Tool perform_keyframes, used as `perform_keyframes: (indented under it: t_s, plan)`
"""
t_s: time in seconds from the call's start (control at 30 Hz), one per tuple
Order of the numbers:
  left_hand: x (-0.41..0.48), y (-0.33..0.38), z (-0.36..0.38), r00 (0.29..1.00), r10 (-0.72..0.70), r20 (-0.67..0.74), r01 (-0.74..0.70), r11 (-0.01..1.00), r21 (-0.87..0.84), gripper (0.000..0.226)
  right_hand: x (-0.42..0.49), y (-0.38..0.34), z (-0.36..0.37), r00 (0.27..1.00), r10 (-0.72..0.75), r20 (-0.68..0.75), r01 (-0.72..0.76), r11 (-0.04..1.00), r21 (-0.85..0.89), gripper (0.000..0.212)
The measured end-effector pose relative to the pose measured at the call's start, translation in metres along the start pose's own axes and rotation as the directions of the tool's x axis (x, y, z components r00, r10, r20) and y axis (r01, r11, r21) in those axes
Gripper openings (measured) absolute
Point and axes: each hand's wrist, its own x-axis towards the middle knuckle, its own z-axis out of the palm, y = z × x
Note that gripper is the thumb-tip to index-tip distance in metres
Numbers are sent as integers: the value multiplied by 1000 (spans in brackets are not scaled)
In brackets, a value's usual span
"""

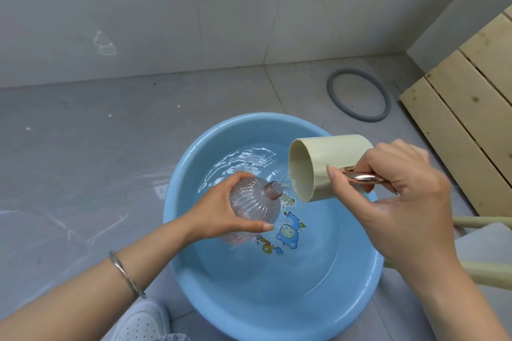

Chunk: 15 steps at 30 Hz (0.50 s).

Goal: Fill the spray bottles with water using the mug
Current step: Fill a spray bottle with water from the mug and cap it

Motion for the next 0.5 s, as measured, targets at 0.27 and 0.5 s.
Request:
perform_keyframes:
  t_s: [0.27,0.5]
  plan:
    - [-1,1,0,1000,8,-19,-9,1000,-27,88,0,-1,0,997,-71,20,71,997,-24,36]
    - [-1,-2,0,999,1,-32,-3,999,-49,90,-6,12,7,1000,-14,26,12,998,55,37]
